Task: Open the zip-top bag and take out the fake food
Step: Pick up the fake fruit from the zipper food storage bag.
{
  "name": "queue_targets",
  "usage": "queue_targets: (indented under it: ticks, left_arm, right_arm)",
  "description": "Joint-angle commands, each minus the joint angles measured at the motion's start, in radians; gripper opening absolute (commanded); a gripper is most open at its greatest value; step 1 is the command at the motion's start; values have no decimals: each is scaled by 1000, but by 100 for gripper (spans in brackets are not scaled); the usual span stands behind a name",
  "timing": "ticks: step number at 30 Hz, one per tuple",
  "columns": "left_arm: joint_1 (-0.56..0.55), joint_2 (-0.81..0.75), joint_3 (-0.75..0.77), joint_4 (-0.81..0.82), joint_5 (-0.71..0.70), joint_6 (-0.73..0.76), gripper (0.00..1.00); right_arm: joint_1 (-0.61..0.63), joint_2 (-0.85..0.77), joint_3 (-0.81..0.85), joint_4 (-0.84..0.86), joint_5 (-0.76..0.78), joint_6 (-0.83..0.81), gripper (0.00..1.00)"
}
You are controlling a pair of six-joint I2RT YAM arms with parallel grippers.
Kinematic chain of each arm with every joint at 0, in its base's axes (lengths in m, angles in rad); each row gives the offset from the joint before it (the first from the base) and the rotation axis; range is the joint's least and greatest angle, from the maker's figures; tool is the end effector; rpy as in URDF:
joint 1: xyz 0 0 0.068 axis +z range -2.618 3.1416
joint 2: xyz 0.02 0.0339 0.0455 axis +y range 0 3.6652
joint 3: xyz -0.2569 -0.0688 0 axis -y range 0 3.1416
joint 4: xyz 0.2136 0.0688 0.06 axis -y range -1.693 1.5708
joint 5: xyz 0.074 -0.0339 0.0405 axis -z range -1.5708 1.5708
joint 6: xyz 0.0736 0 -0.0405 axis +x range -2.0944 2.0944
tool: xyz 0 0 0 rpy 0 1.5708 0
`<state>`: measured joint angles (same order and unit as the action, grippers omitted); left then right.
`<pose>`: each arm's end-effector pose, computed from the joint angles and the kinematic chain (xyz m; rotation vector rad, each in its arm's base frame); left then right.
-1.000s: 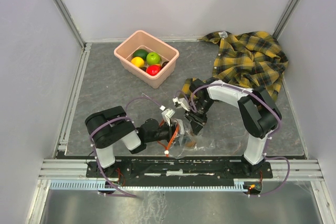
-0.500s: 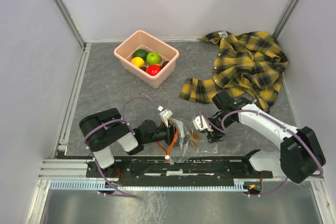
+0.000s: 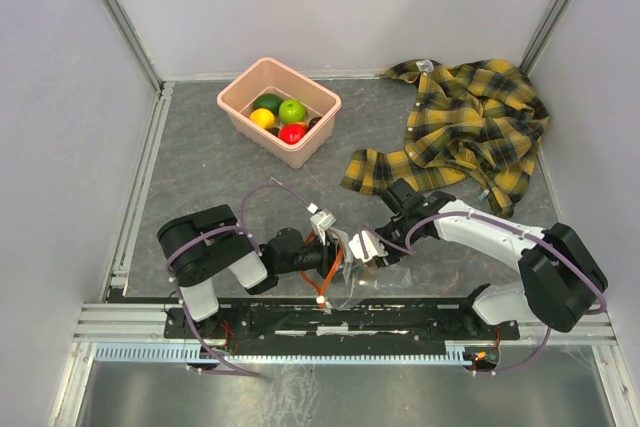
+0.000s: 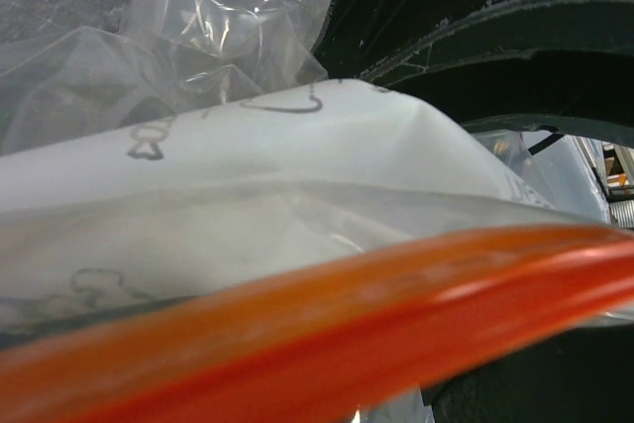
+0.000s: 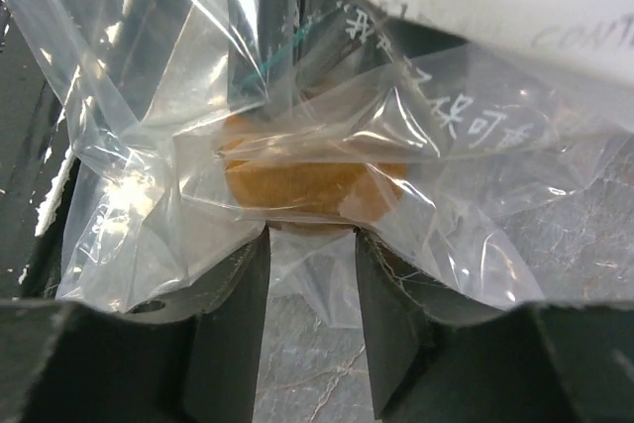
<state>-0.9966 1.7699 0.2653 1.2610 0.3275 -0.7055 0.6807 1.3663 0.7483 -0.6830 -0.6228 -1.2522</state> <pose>0.1345 -0.2515 0.1215 0.5618 1.9987 -1.4349 0.1380 0.1670 0.1612 -2.2251 1.3972 0.7102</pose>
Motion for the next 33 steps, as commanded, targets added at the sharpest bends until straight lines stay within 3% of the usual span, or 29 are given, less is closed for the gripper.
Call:
queue_targets:
  ticks: [1, 9, 12, 15, 22, 25, 33]
  left_arm:
    - [-22, 37, 39, 67, 15, 40, 71]
    - [-28, 19, 4, 78, -61, 62, 73]
    - [-30, 19, 3, 96, -41, 67, 74]
    - [-33, 15, 3, 90, -8, 75, 74]
    - [-40, -36, -19, 37, 23, 83, 78]
    - [-49, -39, 22, -62, 40, 71, 78]
    - [-67, -57, 36, -182, -28, 76, 78]
  right_arm:
    - [50, 24, 31, 82, 27, 98, 45]
    - [101, 48, 66, 60, 21, 146, 31]
    - [112, 73, 98, 57, 26, 203, 21]
    - [115, 95, 122, 44, 31, 239, 16]
    - [120, 96, 128, 44, 18, 256, 13]
    - [134, 93, 125, 68, 28, 283, 10]
    - [152, 94, 130, 83, 37, 316, 4]
